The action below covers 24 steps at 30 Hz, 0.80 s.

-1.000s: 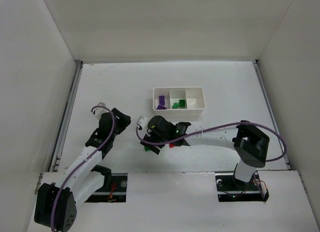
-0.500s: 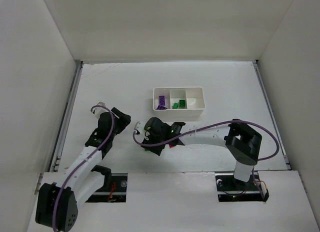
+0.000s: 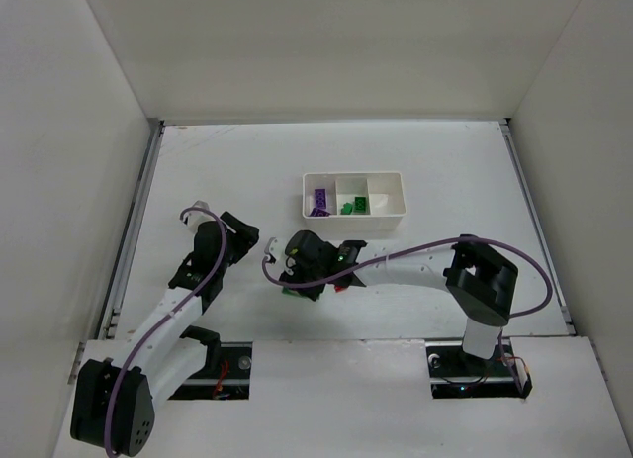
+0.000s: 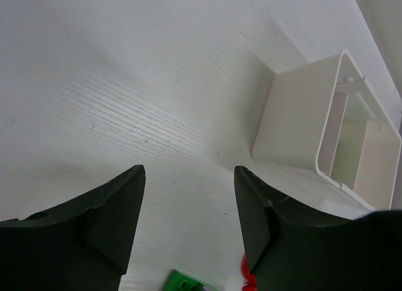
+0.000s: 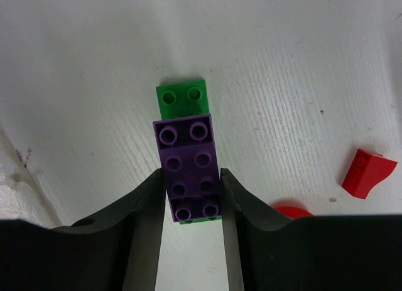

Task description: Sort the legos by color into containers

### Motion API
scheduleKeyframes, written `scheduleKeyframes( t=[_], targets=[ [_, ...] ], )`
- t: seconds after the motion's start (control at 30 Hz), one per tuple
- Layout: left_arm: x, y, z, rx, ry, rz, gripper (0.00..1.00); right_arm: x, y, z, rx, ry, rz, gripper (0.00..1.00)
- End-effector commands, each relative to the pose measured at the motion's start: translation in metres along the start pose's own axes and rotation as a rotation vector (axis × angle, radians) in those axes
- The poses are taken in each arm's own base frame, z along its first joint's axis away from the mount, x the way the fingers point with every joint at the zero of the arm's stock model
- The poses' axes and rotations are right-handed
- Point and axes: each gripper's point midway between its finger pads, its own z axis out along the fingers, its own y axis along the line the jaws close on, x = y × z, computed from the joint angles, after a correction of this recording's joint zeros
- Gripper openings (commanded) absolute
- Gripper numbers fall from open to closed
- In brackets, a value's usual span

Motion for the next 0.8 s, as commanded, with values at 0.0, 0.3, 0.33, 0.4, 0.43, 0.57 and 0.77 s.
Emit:
scheduleKeyframes(
  t=[0.0,0.3,0.33,0.4,0.43,0.57,0.77],
  targets=[
    [-0.003,-0.007,0.001,0.034,-0.015,-0.004,0.56,-0.023,-0.003,-0.007,0.007,-0.082,0.025,0.45],
    [-0.002,-0.007,0.0,0.037,-0.014,-0.004,0.56,-0.027,-0.005,-0.006,0.018,-0.108,0.03,0.45],
    [-0.002,-0.007,0.0,0.037,-0.014,-0.004,0.56,-0.027,-0.005,-0.006,0.018,-0.108,0.03,0.5],
    [-0.002,-0.007,0.0,0.037,-0.014,-0.004,0.56,-0.023,-0.005,-0.003,0.022,-0.094,0.024,0.6],
    [-0.002,-0.006,0.0,0.035,-0.014,-0.003,0.56,-0.02,-0.006,-0.001,0.024,-0.08,0.023,0.6],
    [-0.001,-0.005,0.0,0.032,-0.012,-0.004,0.56,-0.017,-0.005,0.004,0.024,-0.069,0.026,0.51],
    [-0.001,-0.005,0.0,0.032,-0.012,-0.004,0.56,-0.024,-0.006,0.0,0.027,-0.09,0.025,0.59]
  ],
)
